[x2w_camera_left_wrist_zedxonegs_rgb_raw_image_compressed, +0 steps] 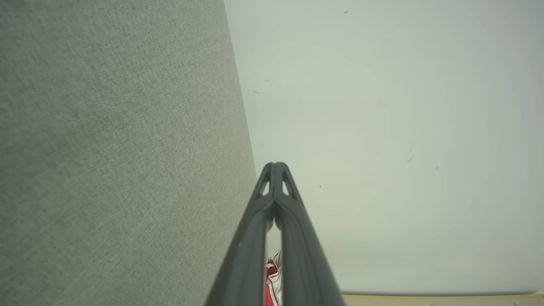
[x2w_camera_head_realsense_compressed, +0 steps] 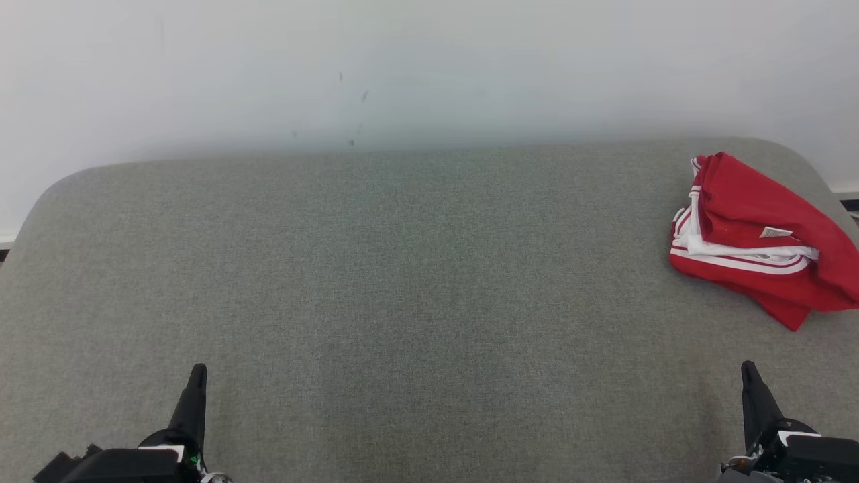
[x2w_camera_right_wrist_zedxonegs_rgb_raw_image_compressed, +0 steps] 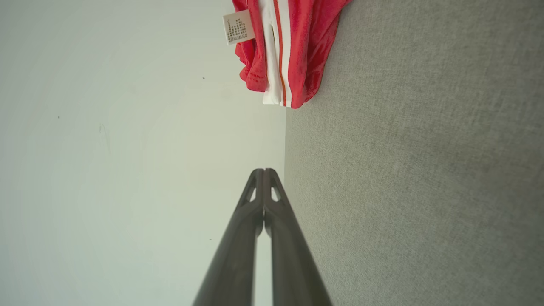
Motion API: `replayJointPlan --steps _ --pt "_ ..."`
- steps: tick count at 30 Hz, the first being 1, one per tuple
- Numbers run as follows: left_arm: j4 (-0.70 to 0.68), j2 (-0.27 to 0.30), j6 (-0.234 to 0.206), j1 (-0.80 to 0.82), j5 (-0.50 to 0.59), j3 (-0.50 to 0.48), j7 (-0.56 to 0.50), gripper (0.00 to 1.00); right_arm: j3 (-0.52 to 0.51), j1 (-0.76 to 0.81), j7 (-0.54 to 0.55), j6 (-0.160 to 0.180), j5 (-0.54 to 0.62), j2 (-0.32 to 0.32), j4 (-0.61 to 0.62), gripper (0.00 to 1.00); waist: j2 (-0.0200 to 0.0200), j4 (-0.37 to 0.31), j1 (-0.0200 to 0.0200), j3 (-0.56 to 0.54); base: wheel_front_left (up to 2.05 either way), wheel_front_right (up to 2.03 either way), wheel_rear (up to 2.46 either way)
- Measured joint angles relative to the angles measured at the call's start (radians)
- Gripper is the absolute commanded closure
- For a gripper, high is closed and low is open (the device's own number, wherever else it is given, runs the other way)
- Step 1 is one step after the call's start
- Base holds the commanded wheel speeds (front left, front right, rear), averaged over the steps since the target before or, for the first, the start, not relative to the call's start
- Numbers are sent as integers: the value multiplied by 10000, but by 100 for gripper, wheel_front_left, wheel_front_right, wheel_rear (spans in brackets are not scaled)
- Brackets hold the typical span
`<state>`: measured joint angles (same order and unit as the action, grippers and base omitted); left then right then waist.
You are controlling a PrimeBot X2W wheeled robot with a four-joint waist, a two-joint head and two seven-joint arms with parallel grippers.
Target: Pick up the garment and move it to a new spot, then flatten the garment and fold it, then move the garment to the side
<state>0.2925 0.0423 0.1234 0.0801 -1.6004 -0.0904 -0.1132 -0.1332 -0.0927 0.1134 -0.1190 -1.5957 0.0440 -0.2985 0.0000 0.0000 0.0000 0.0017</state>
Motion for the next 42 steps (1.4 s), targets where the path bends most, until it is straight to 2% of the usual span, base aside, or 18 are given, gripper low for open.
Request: replayJointPlan --steps 42 --pt "10 -2 2 0 -2 0 0 100 2 0 0 0 -2 -2 0 100 0 0 0 -1 0 0 0"
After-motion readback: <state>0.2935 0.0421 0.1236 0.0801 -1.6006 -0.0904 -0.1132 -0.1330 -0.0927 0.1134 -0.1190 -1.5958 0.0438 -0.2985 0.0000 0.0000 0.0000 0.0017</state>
